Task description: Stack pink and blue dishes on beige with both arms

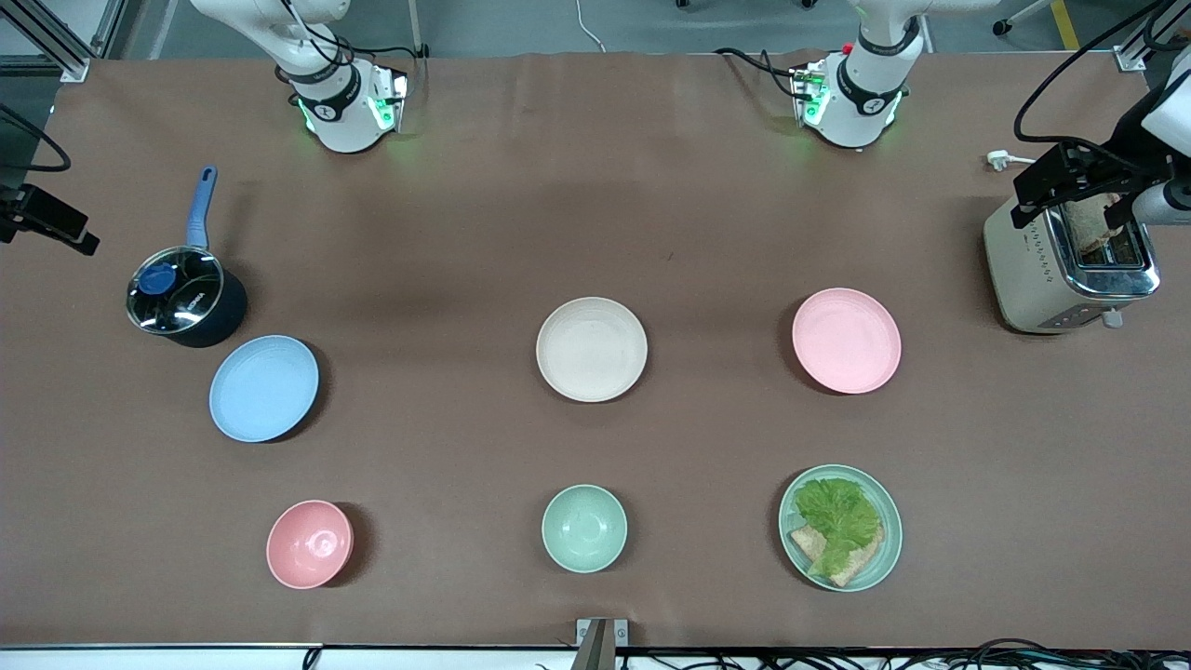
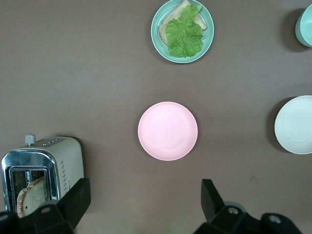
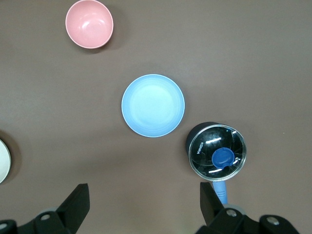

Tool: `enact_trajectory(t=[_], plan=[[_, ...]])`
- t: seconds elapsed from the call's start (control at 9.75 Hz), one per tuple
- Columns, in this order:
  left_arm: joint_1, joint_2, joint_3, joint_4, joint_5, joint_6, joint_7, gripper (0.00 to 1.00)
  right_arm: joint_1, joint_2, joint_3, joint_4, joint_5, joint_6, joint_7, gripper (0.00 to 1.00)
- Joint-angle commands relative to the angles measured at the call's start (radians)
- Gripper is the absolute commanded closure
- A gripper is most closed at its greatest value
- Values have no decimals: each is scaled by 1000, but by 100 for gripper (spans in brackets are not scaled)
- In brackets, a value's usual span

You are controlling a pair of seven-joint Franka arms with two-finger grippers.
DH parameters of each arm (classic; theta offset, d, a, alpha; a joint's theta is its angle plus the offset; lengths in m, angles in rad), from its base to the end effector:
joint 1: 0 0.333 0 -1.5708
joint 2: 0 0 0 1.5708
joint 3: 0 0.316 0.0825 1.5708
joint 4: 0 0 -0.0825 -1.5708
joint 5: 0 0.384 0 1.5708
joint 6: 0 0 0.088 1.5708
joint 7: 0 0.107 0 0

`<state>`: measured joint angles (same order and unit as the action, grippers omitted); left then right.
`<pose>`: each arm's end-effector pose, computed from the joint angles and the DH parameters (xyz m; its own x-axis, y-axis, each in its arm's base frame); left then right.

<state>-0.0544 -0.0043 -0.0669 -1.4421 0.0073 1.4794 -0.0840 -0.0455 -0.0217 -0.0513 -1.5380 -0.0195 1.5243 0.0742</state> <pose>0.5393 -0.0650 0.6788 0.9984 -0.0365 0.0421 -0.0364 -0.9993 -0.0040 0.5406 -0.0550 0.6477 0.9852 -0.1710 0.0093 -0.1712 -0.9851 0.0177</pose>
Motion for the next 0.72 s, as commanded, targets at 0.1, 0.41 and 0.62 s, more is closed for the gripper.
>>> enact_trajectory(t=[0.1,0.41,0.62], plan=[[-2,0,-1,-35,14,4,3,0,-19,-15,8,-5,18,-13,15,0],[5,29,45,-56,-3,5,15,1,-19,-12,8,-7,13,-16,10,0],[4,35,102,-200,-58,155,61,1,-31,11,4,1,0,0,-16,0]])
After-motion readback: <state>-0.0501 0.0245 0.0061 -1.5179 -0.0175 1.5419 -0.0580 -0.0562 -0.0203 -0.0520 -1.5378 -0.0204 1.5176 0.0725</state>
